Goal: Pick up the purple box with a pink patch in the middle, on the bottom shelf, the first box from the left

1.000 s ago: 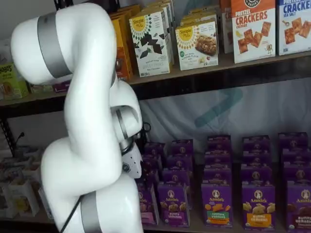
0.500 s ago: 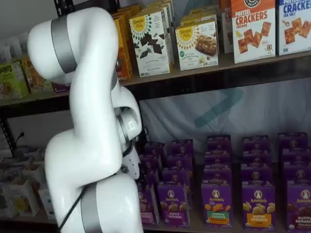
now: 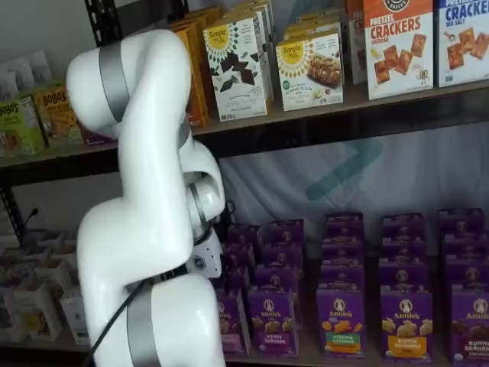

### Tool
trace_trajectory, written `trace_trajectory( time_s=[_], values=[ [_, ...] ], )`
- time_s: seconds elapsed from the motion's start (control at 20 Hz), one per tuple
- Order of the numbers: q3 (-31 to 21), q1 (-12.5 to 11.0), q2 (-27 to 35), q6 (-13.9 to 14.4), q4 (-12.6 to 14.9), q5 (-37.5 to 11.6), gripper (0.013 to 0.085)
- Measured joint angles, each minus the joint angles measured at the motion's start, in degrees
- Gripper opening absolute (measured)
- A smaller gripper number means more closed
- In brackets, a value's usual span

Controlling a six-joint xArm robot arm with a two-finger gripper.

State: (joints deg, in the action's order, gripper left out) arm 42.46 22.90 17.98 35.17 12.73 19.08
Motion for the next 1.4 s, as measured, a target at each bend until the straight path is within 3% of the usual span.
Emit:
trace_trajectory(
  time_s=[0.1, 0.25, 0.35, 0.65, 0.85, 0.95, 1.05, 1.25, 1.4],
  values=[
    [2.21, -0.30, 2.30, -1.01, -0.75, -0.34, 0.0850],
    [5.79, -0.78, 5.87, -5.87, -5.35, -0.79, 0.0850],
    [8.11, -1.35, 8.06, -7.98, -6.98, -0.93, 0.0850],
    [15.56, -3.24, 14.39, -10.21, -7.32, 0.65, 0.0850],
    [19.43, -3.50, 17.57, -16.32, -13.58, 1.59, 0.0850],
    [21.36, -3.77, 19.02, -15.71, -12.65, 2.02, 0.0850],
    [23.15, -3.93, 20.22, -17.66, -14.58, 2.88, 0.0850],
    [25.99, -4.24, 22.31, -15.80, -12.27, 4.08, 0.0850],
    [27.61, -4.26, 23.65, -16.08, -12.55, 4.10, 0.0850]
  ],
)
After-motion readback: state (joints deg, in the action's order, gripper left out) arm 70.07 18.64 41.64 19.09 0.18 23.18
